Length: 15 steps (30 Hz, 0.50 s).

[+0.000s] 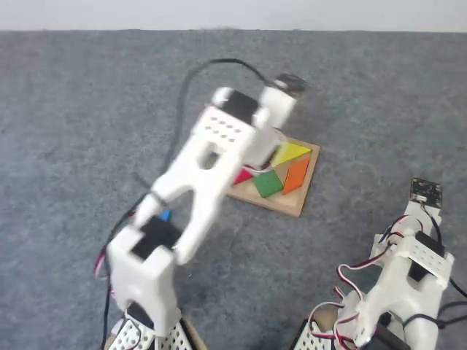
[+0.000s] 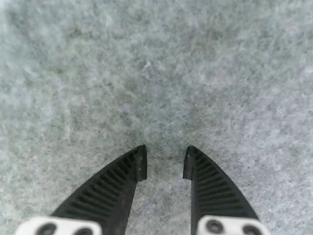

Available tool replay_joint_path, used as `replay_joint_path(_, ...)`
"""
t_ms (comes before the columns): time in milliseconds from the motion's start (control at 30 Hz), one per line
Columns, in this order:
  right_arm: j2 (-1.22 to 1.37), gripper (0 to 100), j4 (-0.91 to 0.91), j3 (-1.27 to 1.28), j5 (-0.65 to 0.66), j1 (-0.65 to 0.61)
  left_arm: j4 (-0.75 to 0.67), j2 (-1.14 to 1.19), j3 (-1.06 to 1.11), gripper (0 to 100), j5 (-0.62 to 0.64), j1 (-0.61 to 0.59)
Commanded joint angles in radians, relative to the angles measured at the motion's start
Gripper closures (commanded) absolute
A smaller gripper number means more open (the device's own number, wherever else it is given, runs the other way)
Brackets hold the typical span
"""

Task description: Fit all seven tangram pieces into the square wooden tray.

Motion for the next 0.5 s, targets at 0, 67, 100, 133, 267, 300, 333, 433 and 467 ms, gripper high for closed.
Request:
replay_joint_path(0,-0.007,87.2,-0.013,0.002,0.006,-0.015,-0.166,-0.316,0.249,99,0.018,-0.124)
replay_joint_path(67,-0.007,87.2,-0.013,0.002,0.006,-0.015,-0.252,-0.410,0.387,99,0.020,-0.163)
replay_joint_path(100,-0.007,87.2,-0.013,0.002,0.006,-0.015,-0.290,-0.443,0.460,99,0.020,-0.172)
replay_joint_path(133,-0.007,87.2,-0.013,0.002,0.006,-0.016,-0.331,-0.471,0.518,99,0.018,-0.180)
replay_joint_path(267,-0.007,87.2,-0.013,0.002,0.006,-0.016,-0.453,-0.476,0.670,99,-0.043,-0.078)
replay_joint_path(300,-0.007,87.2,-0.013,0.002,0.006,-0.016,-0.508,-0.454,0.700,99,-0.040,-0.029)
replay_joint_path(333,-0.007,87.2,-0.013,0.002,0.006,-0.016,-0.566,-0.428,0.717,99,-0.026,0.015)
replay_joint_path(433,-0.007,87.2,-0.013,0.002,0.006,-0.016,-0.738,-0.333,0.722,99,0.017,0.120)
replay_joint_path(467,-0.007,87.2,-0.013,0.002,0.006,-0.016,-0.781,-0.298,0.708,99,0.014,0.143)
